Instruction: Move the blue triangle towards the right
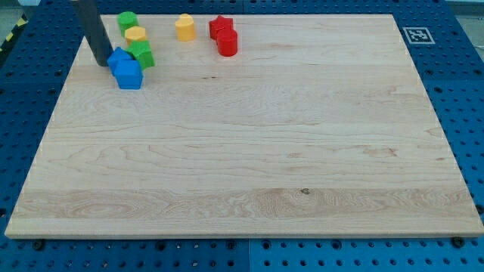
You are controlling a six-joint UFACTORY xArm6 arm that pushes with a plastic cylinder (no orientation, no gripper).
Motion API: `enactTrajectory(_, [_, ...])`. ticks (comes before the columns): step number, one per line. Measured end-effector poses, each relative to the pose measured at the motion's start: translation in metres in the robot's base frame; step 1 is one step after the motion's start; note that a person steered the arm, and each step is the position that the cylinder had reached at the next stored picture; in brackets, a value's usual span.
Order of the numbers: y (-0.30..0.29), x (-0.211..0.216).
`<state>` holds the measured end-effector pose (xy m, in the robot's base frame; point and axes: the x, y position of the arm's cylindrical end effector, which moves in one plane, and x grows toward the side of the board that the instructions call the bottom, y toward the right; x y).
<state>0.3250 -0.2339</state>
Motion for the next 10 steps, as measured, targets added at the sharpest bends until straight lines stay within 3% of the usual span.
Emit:
enactTrajectory(4, [0.07, 0.033])
enactTrajectory(8, [0.217, 0.052])
enactTrajectory(10, [0.209, 0.053])
